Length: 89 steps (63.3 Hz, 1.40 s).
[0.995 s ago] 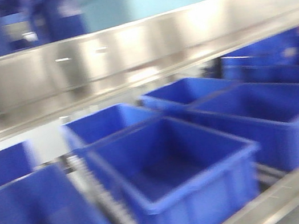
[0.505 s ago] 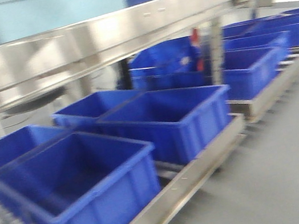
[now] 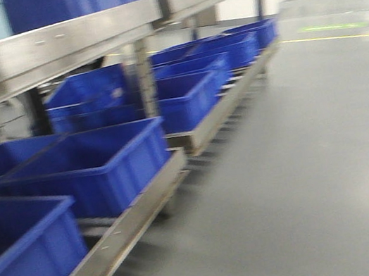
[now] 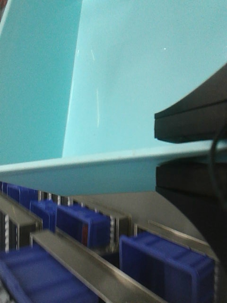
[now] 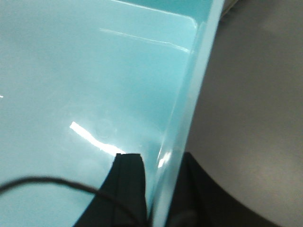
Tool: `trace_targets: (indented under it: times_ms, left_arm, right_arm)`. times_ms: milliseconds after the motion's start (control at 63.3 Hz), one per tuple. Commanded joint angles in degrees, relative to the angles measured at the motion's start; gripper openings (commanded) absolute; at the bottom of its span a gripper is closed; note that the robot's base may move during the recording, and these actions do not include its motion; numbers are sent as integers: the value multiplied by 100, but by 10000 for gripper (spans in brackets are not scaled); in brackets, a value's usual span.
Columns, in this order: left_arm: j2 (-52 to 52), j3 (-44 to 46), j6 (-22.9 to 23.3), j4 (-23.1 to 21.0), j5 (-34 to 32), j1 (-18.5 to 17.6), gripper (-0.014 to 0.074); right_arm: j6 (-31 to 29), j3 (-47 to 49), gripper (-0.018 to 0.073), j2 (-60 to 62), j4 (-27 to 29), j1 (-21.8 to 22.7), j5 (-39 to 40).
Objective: Move two blue bins to right shelf middle
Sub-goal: 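Drive the base back and turn away from the shelf holding the bin, then drive across the floor past the red table carrying the bin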
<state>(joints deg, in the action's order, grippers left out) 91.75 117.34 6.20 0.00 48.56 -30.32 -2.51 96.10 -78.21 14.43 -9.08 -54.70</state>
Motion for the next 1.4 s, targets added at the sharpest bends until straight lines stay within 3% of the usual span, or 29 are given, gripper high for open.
trace_targets:
  times_ms: [0,1389]
  left_arm:
    - [-116,66,46,-50,-415,-9,-111]
    - [-116,66,46,-50,-415,-9,-111]
  right_arm:
    - [-202,42,-153,55,-91,29,118]
    - [-202,42,-153,55,-91,29,118]
